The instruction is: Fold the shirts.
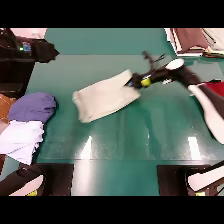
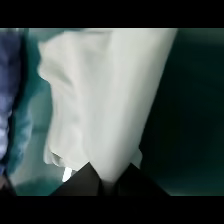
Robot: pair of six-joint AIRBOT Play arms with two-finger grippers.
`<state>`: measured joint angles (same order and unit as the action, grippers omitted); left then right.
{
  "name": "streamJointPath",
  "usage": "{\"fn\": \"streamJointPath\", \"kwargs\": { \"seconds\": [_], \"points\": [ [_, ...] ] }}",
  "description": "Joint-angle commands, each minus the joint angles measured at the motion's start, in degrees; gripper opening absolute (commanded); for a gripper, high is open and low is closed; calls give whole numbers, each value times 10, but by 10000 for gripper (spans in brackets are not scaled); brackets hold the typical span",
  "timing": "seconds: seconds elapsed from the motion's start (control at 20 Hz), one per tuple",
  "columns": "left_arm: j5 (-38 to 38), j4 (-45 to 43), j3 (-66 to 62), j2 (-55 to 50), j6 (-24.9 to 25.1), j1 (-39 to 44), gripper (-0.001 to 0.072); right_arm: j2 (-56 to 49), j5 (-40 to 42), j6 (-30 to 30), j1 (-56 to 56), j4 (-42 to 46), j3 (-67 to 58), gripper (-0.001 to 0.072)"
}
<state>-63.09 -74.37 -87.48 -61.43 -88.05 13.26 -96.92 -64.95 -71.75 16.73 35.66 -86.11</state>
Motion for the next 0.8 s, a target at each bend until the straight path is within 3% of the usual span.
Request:
{"fn": "streamJointPath", "kwargs": {
  "seconds": [0.0, 0.15, 0.4, 0.75],
  "points": [
    [17, -2, 0, 0, 0, 46, 23, 81, 3, -32, -131, 90, -5, 16],
    [35, -1, 0, 0, 0, 68, 23, 133, 4, -39, -253, 138, -5, 16],
    [42, 1, 0, 0, -2, 84, 24, 159, 22, -38, -428, 138, -6, 16],
    [41, 7, 0, 0, -2, 84, 24, 150, 50, -30, -494, 135, -41, 16]
  ]
}}
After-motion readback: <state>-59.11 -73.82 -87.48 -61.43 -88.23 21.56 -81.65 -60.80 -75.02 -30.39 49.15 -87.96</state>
